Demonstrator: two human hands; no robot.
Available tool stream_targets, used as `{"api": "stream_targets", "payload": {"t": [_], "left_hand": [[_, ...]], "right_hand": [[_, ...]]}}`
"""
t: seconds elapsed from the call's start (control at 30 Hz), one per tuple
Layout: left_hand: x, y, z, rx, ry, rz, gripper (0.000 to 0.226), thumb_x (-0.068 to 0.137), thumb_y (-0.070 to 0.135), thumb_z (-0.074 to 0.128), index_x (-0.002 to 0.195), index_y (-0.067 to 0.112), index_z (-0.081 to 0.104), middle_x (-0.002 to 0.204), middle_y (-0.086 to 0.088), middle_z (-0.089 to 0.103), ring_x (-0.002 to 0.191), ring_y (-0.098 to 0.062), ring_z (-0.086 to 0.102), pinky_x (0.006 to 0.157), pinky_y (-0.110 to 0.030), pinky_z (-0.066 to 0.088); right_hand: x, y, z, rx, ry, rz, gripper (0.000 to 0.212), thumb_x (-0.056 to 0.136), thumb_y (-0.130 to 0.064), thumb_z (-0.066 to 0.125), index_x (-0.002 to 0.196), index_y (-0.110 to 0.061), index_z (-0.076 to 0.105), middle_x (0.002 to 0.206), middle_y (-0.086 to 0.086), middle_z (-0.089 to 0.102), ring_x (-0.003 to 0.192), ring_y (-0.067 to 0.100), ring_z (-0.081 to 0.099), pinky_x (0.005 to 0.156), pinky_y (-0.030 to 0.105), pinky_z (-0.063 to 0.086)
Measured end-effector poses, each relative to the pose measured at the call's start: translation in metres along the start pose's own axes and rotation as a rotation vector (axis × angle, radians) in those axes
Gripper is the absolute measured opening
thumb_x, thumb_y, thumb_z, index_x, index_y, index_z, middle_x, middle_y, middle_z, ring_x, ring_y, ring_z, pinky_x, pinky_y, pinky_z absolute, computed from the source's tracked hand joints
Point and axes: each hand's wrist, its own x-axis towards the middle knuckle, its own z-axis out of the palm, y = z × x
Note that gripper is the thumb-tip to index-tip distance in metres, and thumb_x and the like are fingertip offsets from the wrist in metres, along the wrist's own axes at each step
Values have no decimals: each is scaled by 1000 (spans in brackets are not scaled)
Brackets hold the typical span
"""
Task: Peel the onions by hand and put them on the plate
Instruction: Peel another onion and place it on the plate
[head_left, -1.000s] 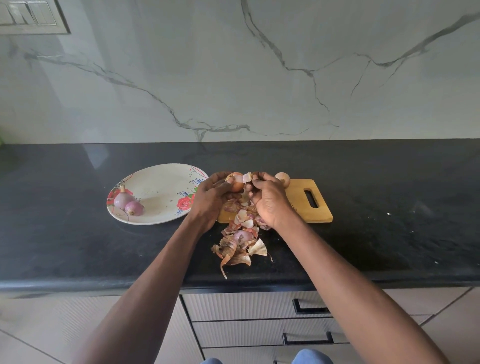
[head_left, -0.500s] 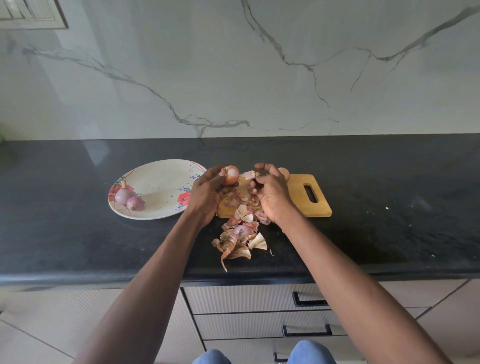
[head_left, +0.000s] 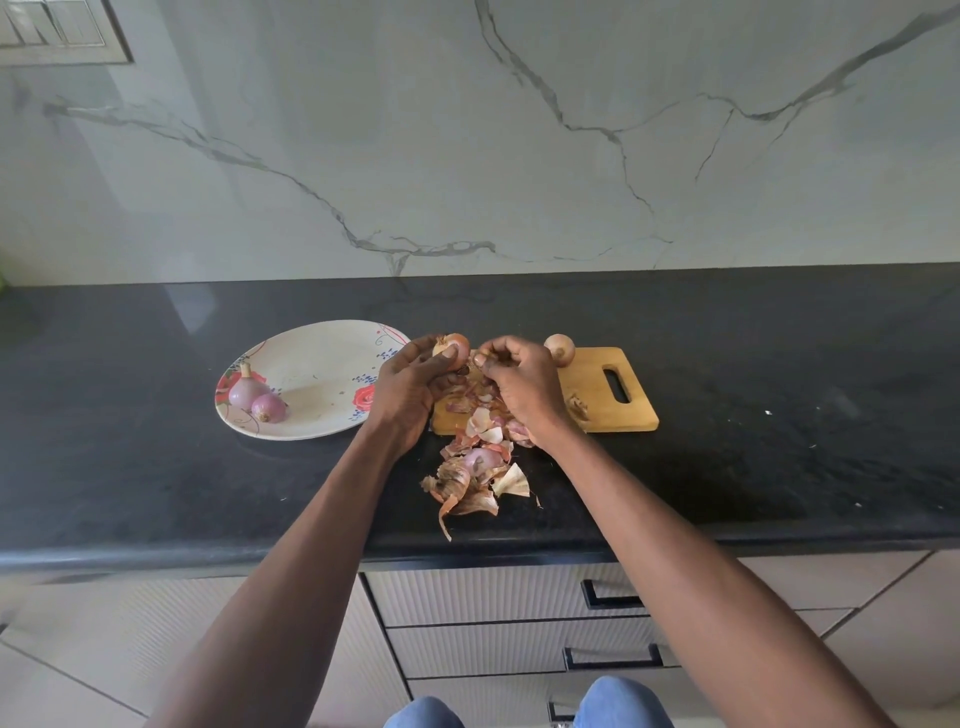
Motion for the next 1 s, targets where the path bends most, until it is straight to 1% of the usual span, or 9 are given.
{"api": "stream_targets", "payload": {"t": [0.07, 0.23, 0.37, 0.47, 0.6, 0.67, 0.8, 0.93, 1.0], "left_hand": [[1, -1, 0, 4, 8, 3, 41, 92, 5, 67, 131, -5, 57, 110, -21, 73, 98, -30, 72, 95, -45, 58], [2, 1, 1, -29, 56, 16, 31, 100, 9, 57, 128, -6, 57, 97, -13, 73, 78, -19, 73, 66, -25, 58], [5, 1, 1, -22, 93, 9, 22, 104, 12, 50, 119, -2, 60, 98, -16, 70, 72, -19, 70, 63, -25, 58], [7, 2, 0, -57, 171, 2, 27, 105, 17, 50, 122, -3, 56, 89, -14, 65, 61, -13, 65, 55, -24, 54], [4, 0, 2, 21, 117, 24, 19, 104, 13, 51, 109, 1, 64, 89, -12, 65, 65, -13, 62, 57, -24, 55], [2, -1, 2, 59, 100, 38, 18, 103, 11, 54, 112, 2, 66, 89, -11, 69, 68, -14, 65, 59, -25, 55], [2, -2, -1, 71, 95, 43, 23, 99, 9, 60, 119, -1, 64, 90, -13, 70, 70, -18, 65, 60, -27, 55], [3, -4, -3, 86, 40, 42, 26, 95, 4, 63, 120, 0, 67, 103, -19, 73, 83, -26, 71, 77, -37, 60], [3, -5, -3, 100, 12, 44, 25, 93, 3, 64, 118, 3, 68, 103, -18, 74, 87, -27, 71, 80, -39, 58]], "right_hand": [[0, -1, 1, -28, 0, -13, 3, 90, -12, 69, 92, -13, 72, 87, -2, 71, 84, 15, 66, 77, 30, 54], [0, -5, -1, 121, -17, 109, 16, 95, -8, 59, 83, -16, 67, 71, -1, 63, 70, 15, 58, 64, 31, 49], [0, -6, -3, 254, 12, 156, 19, 96, -5, 55, 82, -13, 63, 65, 3, 58, 59, 13, 53, 52, 25, 41], [1, -7, -6, 314, 70, 203, 14, 97, -4, 53, 86, -9, 61, 62, 3, 55, 55, 12, 50, 50, 27, 39], [-3, -5, -6, -69, 80, -14, 15, 88, 0, 60, 86, -12, 69, 83, -5, 65, 75, 6, 61, 65, 18, 50], [-7, -5, -3, -179, 69, -128, 12, 87, -3, 63, 84, -9, 74, 90, -3, 70, 83, 8, 64, 74, 21, 53], [-10, -6, -4, -188, 78, -174, 14, 86, -12, 70, 97, -8, 77, 97, 0, 75, 86, 7, 67, 80, 19, 54], [-9, -6, -2, -167, 76, -231, 28, 88, -23, 74, 111, -7, 74, 109, 3, 74, 100, 7, 68, 87, 13, 52], [-8, -5, -2, -172, 83, -251, 29, 88, -25, 74, 110, -6, 74, 108, 3, 75, 100, 8, 69, 88, 18, 54]]}}
